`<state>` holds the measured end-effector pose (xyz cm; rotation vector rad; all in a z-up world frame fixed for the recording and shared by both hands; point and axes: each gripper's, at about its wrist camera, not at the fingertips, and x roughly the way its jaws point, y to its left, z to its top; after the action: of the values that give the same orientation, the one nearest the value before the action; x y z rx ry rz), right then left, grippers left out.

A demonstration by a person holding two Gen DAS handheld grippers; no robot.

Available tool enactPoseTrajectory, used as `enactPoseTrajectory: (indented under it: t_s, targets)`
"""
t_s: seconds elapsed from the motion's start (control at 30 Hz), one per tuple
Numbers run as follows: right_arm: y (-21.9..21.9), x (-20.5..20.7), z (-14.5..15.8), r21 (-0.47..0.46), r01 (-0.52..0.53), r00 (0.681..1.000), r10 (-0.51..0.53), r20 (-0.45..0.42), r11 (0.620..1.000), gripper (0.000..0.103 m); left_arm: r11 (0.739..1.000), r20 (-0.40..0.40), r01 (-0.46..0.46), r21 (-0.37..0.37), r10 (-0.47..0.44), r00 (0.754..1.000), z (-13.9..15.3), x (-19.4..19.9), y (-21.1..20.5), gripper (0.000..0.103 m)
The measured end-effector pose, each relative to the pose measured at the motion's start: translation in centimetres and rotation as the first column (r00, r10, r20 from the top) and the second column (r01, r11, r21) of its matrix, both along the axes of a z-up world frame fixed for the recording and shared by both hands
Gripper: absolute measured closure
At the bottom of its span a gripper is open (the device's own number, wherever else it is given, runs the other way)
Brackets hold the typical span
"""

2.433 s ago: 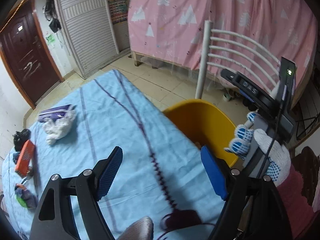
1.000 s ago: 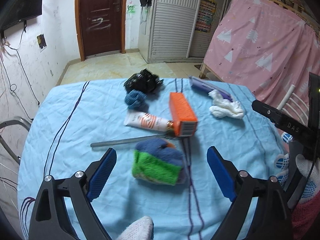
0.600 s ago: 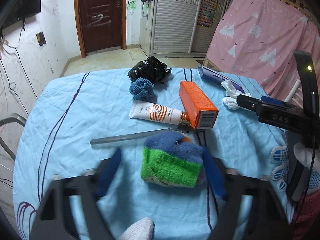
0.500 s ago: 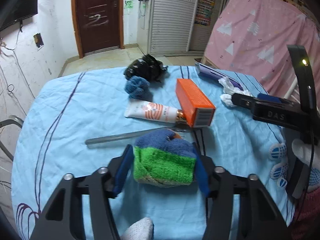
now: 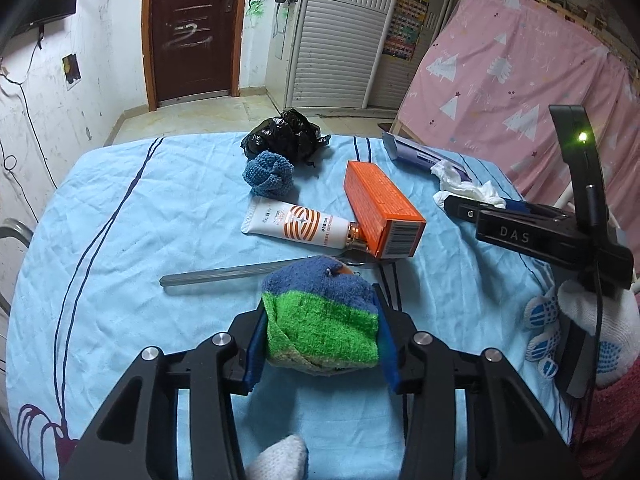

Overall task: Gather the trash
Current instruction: 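Grasp the green-and-blue knit cloth with the left tool while the right tool grasps the white cloth, then carry the knit cloth and white cloth to the yellow bin and open both tools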

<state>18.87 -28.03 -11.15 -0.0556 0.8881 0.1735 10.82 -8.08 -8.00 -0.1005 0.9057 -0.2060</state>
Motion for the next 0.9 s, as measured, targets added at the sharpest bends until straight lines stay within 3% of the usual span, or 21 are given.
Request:
enactPoseTrajectory:
  t_s: [0.1, 0.17, 0.5, 0.9]
  targets:
    - [0.4, -0.4, 0.1, 0.005, -0.032, 0.999, 0.032, 0.011, 0.999, 0.064, 1.0, -0.001, -0.005, -0.007, 0.005, 1.0, 0.1, 0.0, 0.1, 0.067]
    - [0.4, -1.0, 0.3, 0.015, -0.04, 0.999, 0.04, 0.021, 0.999, 0.067, 1.0, 0.0, -0.012, -0.021, 0.012, 1.0, 0.2, -0.2, 0.5, 0.067]
    - [-1.1, -6.0, 2.5, 0.156, -0.079, 0.994, 0.065, 0.092, 0.985, 0.067, 0.998, 0.072, -0.035, -0.054, 0.039, 0.997, 2.7, -2.3, 1.2, 0.068]
    - [-5.9, -10.6, 5.1, 0.226, -0.038, 0.978, -0.01, 0.207, 0.973, 0.067, 1.0, 0.167, -0.005, -0.021, 0.008, 0.986, 6.2, -4.4, -1.7, 0.068]
